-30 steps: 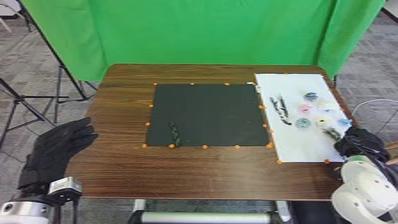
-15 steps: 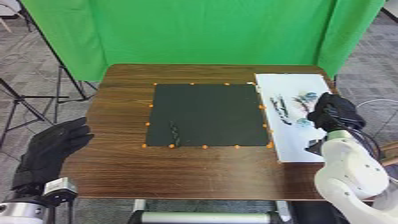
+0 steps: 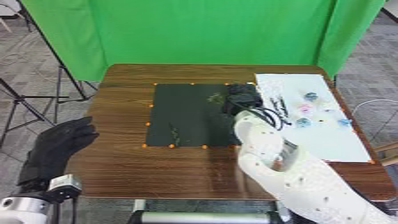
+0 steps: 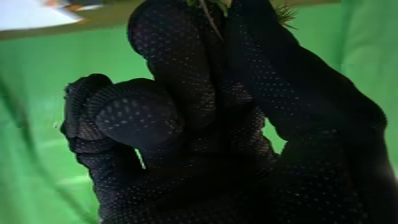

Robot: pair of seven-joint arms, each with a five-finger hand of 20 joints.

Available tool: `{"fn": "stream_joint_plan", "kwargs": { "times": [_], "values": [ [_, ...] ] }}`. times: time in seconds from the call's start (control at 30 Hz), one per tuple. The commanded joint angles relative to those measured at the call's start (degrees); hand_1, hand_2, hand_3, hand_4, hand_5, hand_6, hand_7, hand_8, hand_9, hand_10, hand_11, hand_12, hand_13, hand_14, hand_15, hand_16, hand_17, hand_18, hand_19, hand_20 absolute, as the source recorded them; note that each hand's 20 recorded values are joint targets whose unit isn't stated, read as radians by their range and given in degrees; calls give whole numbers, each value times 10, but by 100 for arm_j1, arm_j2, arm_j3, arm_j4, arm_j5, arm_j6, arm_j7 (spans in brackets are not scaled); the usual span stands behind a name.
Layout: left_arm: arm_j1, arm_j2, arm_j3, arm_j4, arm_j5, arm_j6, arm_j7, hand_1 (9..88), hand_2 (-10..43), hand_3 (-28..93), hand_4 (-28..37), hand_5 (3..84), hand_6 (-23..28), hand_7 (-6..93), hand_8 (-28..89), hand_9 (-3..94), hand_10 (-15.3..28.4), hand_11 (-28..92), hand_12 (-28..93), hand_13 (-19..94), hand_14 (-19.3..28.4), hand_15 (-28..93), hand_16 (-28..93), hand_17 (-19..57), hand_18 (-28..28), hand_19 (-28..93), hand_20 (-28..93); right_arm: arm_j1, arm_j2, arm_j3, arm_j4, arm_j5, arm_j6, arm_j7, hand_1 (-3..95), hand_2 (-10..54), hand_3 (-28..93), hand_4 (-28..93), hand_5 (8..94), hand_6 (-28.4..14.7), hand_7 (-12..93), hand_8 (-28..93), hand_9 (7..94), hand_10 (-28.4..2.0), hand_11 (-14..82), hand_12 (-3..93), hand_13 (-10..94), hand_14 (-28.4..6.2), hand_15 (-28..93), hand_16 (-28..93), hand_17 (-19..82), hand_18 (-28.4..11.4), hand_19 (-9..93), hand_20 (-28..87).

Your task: Arrange flowers

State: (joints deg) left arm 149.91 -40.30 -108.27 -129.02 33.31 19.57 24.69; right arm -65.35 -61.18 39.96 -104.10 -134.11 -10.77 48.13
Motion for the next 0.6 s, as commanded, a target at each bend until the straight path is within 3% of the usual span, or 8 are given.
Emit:
{"fn": "stream_joint_plan", "kwargs": {
  "times": [0.03, 0.17, 0.4, 0.6],
  "values": [
    [-99, -139, -46, 14, 117, -196, -177, 269, 31, 815, -208, 426, 119, 195, -107, 367, 211, 380, 103, 251, 269, 649, -141, -90, 229, 599, 163, -292, -692, -126, 234, -164, -316, 121, 533, -92, 760, -273, 855, -30, 238, 203, 862, -139, 390, 296, 791, -94, 725, 246, 435, -258, 932, 261],
    [-35, -183, -114, 6, 112, -188, -171, 270, 31, 815, -209, 426, 118, 195, -107, 367, 210, 379, 103, 251, 268, 649, -140, -91, 229, 599, 162, -438, -747, -135, 225, -225, -501, 89, 532, -92, 760, -272, 855, -29, 238, 204, 862, -139, 391, 295, 790, -95, 726, 246, 435, -259, 932, 263],
    [-289, -170, 37, 72, 166, -281, -262, 269, 30, 817, -208, 426, 118, 196, -107, 367, 210, 380, 102, 251, 268, 648, -141, -91, 228, 598, 162, -529, -951, -116, 342, -214, -801, 151, 527, -91, 757, -263, 856, -25, 239, 202, 862, -139, 394, 293, 793, -96, 725, 245, 435, -260, 932, 264],
    [-316, -180, 8, 82, 205, -311, -304, 270, 31, 817, -209, 426, 118, 196, -107, 367, 210, 379, 102, 251, 268, 648, -140, -91, 229, 598, 162, -550, -1015, -162, 293, -158, -781, 118, 521, -93, 753, -256, 857, -24, 238, 190, 863, -139, 401, 285, 796, -97, 723, 243, 436, -261, 932, 265]
  ]
}}
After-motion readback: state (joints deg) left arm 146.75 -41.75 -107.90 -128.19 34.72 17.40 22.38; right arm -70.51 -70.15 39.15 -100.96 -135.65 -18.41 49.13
